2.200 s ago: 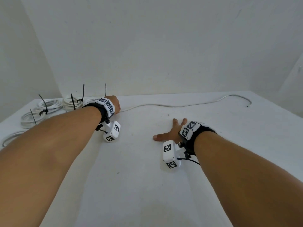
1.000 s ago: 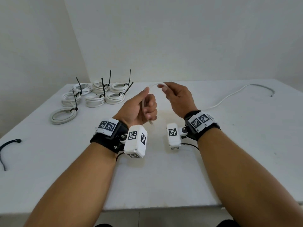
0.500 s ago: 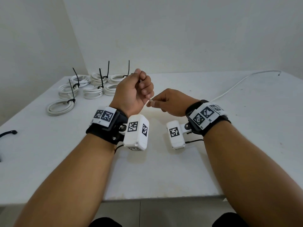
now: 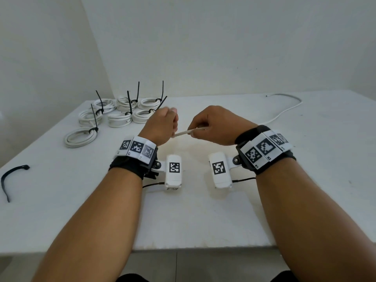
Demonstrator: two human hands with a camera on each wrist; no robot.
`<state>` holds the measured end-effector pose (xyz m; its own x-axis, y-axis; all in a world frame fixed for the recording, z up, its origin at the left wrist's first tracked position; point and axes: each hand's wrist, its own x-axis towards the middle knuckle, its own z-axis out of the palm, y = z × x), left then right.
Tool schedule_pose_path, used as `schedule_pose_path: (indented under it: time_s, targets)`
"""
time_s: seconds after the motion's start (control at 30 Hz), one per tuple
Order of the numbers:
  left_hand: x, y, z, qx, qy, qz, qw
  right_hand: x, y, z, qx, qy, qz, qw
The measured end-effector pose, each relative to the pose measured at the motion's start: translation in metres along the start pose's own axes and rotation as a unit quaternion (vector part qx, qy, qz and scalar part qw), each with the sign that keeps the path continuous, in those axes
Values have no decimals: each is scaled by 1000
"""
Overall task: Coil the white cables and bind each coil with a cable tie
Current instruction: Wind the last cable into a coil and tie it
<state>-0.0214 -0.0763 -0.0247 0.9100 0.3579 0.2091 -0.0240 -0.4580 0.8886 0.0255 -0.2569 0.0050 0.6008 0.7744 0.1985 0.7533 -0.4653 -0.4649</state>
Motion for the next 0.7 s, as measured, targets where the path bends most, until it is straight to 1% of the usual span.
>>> schedule_pose_path:
  time_s: [0.1,0.17,0.2,0.27,0.33,0.43,0.53,0.6,0.7]
  targets:
    - [-3,3,1,96,-102,-21,990,-1,3,-2,16,60,-32,998]
    - [-6,6,7,115,-147,-28,982,-1,5,-1,38,95,-51,993]
    - [-8,7,9,92,-161,-40,982,-1,6,0,54,111,-56,991]
    - [-10,9,12,-9,-173,-73,982,-1,9,-1,88,145,-65,983]
    - [-12,12,14,-107,-196,-78,972,0,13,-2,115,177,-68,975]
    - [-17,17,16,-186,-251,-51,948,1,17,-3,157,202,-57,965]
    - [-22,24,15,-241,-265,2,934,2,23,-2,210,232,-61,948]
    - [-23,26,11,-296,-271,20,916,4,28,-1,229,233,-45,944]
    - [-23,29,6,-395,-290,23,872,4,31,1,216,190,-13,958]
